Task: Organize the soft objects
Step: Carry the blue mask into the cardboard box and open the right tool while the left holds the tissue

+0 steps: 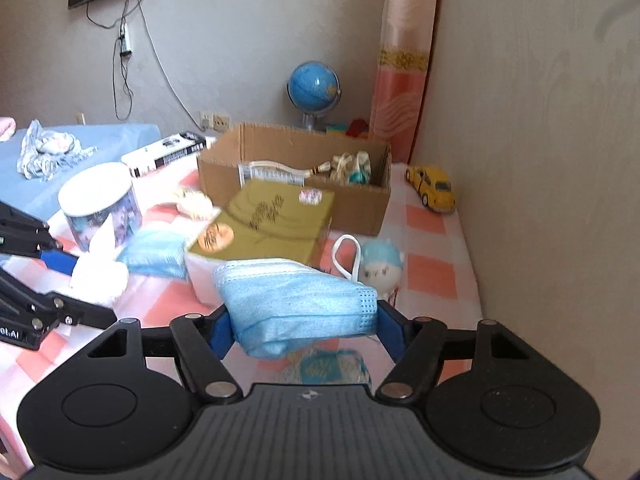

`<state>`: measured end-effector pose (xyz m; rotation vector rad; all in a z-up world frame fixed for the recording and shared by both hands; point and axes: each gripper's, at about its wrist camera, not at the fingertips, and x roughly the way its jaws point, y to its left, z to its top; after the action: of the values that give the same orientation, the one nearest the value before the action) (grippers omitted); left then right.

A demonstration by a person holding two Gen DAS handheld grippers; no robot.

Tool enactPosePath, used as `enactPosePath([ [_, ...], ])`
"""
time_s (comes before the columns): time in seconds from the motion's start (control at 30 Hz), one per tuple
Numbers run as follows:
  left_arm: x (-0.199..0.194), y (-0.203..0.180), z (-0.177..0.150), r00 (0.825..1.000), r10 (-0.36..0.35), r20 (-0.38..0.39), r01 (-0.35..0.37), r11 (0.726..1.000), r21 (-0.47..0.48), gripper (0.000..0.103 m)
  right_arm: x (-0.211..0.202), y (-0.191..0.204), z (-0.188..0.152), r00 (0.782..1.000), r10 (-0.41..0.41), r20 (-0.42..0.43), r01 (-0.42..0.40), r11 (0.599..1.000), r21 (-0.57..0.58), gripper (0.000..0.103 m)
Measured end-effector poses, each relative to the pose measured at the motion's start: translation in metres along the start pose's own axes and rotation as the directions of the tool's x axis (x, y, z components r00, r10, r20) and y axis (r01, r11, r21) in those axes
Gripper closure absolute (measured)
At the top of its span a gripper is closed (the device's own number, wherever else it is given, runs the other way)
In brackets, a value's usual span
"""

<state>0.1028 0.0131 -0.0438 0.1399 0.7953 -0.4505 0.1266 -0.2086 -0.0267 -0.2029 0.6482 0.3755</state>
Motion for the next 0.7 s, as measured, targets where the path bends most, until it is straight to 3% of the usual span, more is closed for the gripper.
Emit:
enactPosePath([
  [0.3, -0.013, 0.008, -0.005, 1.0, 0.011, 0.027, -0.01, 1.0, -0.023, 0.058, 0.014, -0.005, 0.062, 0.999, 0.002, 0.042, -0.001, 1.0, -0.021, 0.028],
  [0.7, -0.014, 0.024, -0.005, 0.998, 0.048, 0.042, -0.045, 0.997, -0.058, 0.058, 0.117, -0.006, 0.161, 0.999, 0.036, 0.016, -0.036, 0.999, -0.025, 0.028],
])
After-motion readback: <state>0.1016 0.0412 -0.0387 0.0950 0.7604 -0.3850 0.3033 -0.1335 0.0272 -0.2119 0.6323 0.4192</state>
